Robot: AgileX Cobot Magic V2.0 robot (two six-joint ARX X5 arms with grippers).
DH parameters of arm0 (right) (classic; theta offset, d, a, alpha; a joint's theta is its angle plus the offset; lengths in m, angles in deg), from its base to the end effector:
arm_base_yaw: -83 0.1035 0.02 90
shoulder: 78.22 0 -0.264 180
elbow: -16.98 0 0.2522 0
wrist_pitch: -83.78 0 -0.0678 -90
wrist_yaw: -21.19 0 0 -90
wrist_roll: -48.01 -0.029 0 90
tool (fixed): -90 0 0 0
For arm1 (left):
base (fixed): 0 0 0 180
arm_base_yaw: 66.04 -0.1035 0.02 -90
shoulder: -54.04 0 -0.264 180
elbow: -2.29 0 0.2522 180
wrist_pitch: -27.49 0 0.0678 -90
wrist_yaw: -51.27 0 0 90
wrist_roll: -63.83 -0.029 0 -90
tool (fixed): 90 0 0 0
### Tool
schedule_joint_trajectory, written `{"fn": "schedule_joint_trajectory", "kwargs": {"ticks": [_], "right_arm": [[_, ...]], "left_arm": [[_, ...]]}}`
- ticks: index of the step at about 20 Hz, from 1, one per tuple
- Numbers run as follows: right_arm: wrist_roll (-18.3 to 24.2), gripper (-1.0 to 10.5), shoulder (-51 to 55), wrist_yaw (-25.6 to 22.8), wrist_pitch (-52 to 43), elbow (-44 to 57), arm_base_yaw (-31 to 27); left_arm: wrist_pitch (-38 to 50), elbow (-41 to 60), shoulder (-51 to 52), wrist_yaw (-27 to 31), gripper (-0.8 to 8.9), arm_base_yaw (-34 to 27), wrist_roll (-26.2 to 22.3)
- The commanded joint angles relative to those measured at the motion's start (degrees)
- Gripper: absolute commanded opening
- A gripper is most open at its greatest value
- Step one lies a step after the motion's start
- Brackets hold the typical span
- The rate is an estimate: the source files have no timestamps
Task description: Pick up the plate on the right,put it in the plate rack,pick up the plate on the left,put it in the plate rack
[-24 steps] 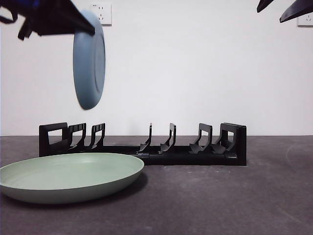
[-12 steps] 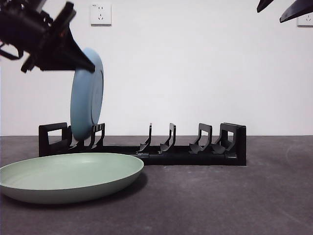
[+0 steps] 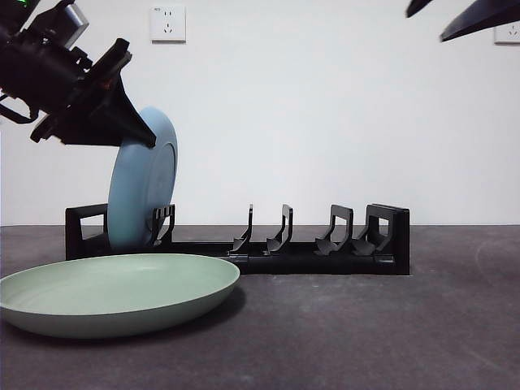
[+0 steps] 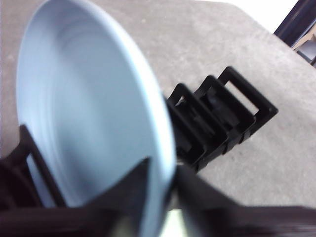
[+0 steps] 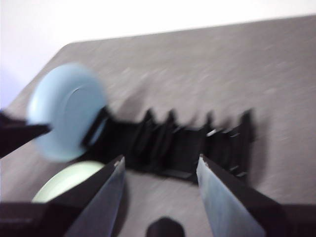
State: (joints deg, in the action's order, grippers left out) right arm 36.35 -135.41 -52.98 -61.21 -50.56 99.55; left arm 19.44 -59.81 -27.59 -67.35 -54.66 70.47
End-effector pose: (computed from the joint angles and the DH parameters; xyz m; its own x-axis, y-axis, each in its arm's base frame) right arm 0.2010 0.0680 0.3308 0.7604 0.5105 -0.4014 -0.4203 0.8580 0.2951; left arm 0.2932 -0.0732 0.2372 0.6683 -0.6231 -0.4064 0.5330 0.7821 -0.3228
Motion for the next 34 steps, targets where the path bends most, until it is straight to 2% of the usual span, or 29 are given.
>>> {"fn": "schedule_joint_trajectory", "kwargs": {"ticks": [1,8,13,19,25,29,32,34], "right_arm": [[-1.0,2.5,-2.2,4.7,1.1,0.0,0.7],[-1.0,2.5,-10.7,11.3,1.9,0.0,6.0],[-1.6,2.5,-22.1,11.1,-1.6,0.0,12.3],[-6.2,2.5,-34.3,11.1,-10.1,0.0,16.6],[-8.2,2.5,-43.7,11.3,-13.9,-2.0,18.8],[-9.4,2.5,-49.5,11.3,-13.8,-6.2,20.3],[-9.6,0.8,-50.2,10.8,-13.7,-6.6,20.4],[-10.5,0.2,-50.2,10.8,-13.0,-6.6,20.5]], "left_arm": [[-1.4,-0.2,0.5,-1.0,2.34,-0.1,-1.0],[-7.3,-0.2,8.2,0.0,2.47,2.4,-11.2],[-14.1,-0.2,22.4,12.6,2.48,9.2,-16.9],[-21.7,-0.2,34.3,25.6,2.48,18.6,-20.0],[-25.1,-0.2,37.6,35.9,2.47,28.0,-21.3],[-25.5,-0.2,37.5,40.9,2.47,31.5,-22.0],[-27.0,-0.2,37.5,43.8,2.47,31.8,-22.6],[-28.4,-0.2,37.5,43.7,2.47,31.8,-23.0]]}}
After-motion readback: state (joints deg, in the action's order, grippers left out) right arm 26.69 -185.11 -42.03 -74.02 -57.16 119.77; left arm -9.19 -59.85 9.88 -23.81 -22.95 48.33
